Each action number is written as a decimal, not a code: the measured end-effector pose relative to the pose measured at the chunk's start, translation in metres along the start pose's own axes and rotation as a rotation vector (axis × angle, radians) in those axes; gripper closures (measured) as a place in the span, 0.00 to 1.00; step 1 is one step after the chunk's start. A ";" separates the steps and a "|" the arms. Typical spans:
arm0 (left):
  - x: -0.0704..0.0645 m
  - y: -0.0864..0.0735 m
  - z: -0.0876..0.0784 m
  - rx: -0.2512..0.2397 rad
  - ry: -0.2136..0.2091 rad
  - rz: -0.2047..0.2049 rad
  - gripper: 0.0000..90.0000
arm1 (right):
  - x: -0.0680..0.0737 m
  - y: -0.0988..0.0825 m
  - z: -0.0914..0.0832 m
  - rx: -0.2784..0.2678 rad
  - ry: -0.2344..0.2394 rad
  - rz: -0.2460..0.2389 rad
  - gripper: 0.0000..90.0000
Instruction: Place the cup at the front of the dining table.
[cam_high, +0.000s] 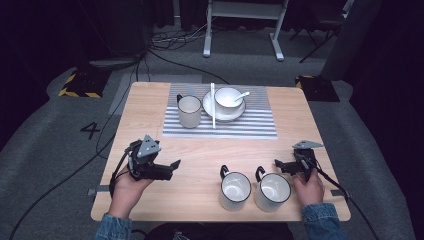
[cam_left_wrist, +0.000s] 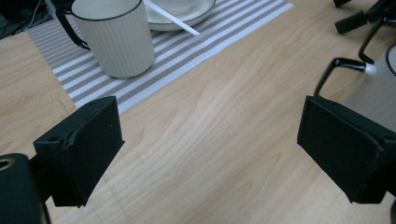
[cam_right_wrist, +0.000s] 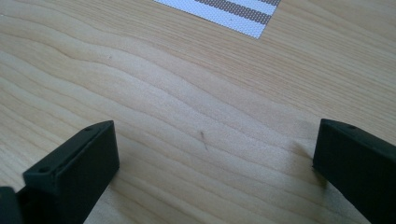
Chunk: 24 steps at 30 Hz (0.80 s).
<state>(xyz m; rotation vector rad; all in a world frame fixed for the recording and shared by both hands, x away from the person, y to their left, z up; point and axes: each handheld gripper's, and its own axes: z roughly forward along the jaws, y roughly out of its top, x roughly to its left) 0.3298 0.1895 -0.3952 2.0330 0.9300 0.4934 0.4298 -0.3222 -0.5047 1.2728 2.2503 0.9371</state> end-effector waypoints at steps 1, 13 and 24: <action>0.000 0.000 0.000 0.000 0.000 0.000 0.08 | 0.000 0.000 0.000 0.000 0.000 0.000 0.00; -0.016 -0.024 -0.005 0.080 -0.027 0.051 0.08 | 0.000 0.000 0.000 0.000 0.000 0.000 0.00; -0.026 -0.056 0.009 0.161 0.014 0.050 0.07 | 0.000 0.000 0.000 0.000 0.001 -0.003 0.00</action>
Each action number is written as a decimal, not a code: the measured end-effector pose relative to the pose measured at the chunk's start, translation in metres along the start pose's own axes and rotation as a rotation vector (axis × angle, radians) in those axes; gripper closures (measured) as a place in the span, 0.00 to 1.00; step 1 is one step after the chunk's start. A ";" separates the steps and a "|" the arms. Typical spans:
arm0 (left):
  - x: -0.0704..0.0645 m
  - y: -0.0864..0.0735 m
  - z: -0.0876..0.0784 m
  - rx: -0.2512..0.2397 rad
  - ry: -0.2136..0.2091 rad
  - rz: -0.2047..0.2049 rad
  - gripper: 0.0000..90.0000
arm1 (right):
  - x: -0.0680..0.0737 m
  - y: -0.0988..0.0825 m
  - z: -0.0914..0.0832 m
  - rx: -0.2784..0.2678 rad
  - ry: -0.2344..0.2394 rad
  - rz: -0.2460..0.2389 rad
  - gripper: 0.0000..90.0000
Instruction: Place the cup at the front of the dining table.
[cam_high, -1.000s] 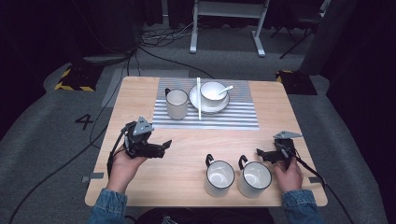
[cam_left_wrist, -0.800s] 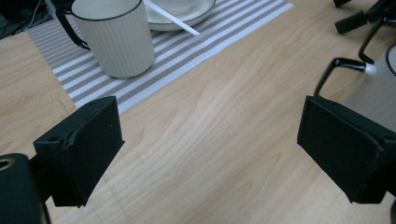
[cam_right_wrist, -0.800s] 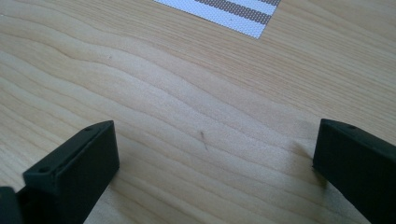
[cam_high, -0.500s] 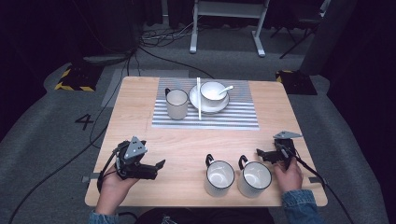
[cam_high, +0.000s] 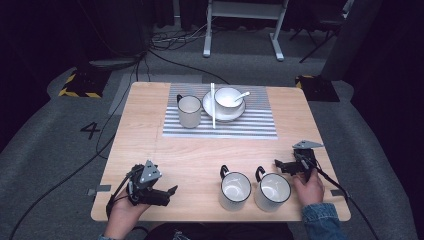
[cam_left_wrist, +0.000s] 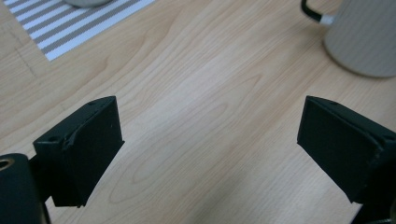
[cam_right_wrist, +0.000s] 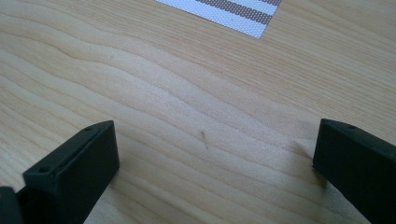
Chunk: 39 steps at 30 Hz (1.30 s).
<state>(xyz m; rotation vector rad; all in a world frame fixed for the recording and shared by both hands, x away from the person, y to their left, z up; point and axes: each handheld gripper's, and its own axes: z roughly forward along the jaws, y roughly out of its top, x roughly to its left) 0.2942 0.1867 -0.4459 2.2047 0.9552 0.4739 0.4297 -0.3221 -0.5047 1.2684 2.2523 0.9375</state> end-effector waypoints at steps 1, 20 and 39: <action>0.000 0.000 0.000 0.000 0.000 0.000 0.07 | 0.000 0.000 0.000 0.000 0.000 0.000 0.00; 0.002 -0.036 0.030 0.132 0.031 -0.065 0.07 | -0.001 0.000 0.000 -0.002 0.000 -0.007 0.00; 0.001 -0.048 0.040 0.042 0.044 -0.170 0.00 | 0.000 0.000 0.000 0.000 0.001 -0.003 0.00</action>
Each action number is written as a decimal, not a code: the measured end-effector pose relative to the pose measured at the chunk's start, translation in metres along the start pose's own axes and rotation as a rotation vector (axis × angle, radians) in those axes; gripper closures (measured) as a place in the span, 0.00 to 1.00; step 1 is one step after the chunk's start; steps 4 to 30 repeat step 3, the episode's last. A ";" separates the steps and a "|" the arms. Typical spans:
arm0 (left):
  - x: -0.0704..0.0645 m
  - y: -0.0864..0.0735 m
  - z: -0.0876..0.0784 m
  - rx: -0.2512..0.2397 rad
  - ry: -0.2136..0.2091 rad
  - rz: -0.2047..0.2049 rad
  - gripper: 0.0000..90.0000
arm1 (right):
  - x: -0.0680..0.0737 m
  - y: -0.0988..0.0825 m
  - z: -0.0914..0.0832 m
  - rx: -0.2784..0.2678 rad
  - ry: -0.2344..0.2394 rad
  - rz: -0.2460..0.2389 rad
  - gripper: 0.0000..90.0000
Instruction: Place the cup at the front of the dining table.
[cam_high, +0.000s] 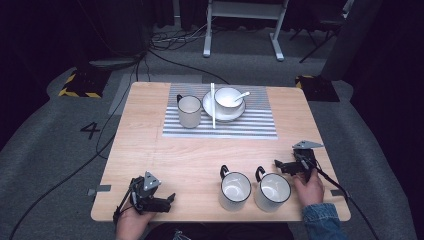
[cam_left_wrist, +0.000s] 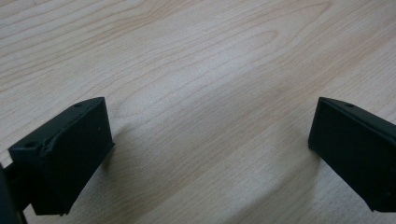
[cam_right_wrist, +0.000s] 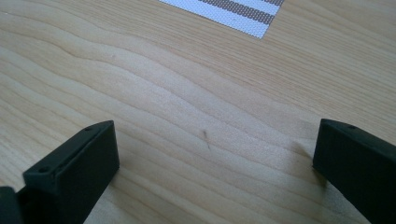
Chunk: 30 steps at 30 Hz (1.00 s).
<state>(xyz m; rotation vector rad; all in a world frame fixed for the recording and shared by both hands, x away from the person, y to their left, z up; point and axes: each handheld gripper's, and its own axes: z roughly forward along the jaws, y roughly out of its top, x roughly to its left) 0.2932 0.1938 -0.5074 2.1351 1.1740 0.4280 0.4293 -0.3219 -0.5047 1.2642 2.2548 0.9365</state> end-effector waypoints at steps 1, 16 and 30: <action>0.000 0.000 0.000 -0.001 0.000 -0.002 0.00 | 0.000 0.000 0.000 0.000 0.001 -0.001 0.00; 0.000 0.000 0.000 -0.001 0.000 -0.002 0.00 | 0.000 0.000 0.000 0.000 0.001 0.000 0.00; 0.000 0.000 0.000 -0.001 0.000 -0.002 0.00 | 0.000 0.000 0.000 0.000 0.001 0.000 0.00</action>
